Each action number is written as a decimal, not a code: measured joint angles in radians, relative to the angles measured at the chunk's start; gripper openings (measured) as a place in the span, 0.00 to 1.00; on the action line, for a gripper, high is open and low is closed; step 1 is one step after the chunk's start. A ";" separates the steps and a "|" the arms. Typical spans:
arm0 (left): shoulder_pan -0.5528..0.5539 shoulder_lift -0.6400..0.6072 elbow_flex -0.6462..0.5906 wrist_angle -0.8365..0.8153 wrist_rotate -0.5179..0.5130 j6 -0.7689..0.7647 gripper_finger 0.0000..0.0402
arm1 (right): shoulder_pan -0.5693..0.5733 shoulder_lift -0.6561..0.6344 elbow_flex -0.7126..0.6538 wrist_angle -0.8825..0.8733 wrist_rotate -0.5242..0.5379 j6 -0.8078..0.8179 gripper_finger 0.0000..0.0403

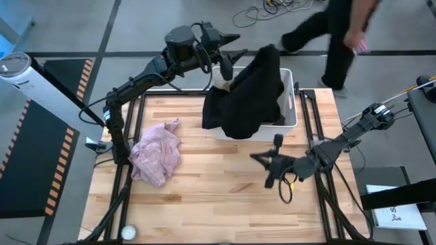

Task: Sort clothes
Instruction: Put the black shirt into the white laundry bin

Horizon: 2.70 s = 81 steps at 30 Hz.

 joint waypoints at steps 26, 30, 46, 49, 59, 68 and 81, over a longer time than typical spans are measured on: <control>0.027 -0.297 -0.265 -0.360 -0.154 0.238 0.00 | -0.941 0.103 0.195 -0.156 -0.773 0.021 0.00; 0.042 -0.421 -0.533 -0.198 -0.153 0.235 0.00 | -1.026 0.229 0.297 -0.256 -0.937 0.039 0.00; 0.035 -1.070 -1.496 0.286 -0.072 0.024 0.00 | -1.197 0.468 0.327 -0.341 -1.028 0.054 0.00; 0.018 -1.158 -1.590 0.313 -0.071 -0.002 0.00 | -1.198 0.505 0.307 -0.334 -1.032 0.070 0.00; -0.014 -1.334 -1.758 0.316 -0.071 -0.050 0.00 | -1.178 0.575 0.306 -0.346 -1.145 0.230 0.00; -0.018 -1.397 -1.825 0.315 -0.072 -0.058 0.00 | -1.134 0.606 0.306 -0.336 -1.162 0.337 0.00; -0.018 -1.408 -1.829 0.321 -0.072 -0.059 0.00 | -1.103 0.382 0.425 -0.506 -1.151 0.353 0.00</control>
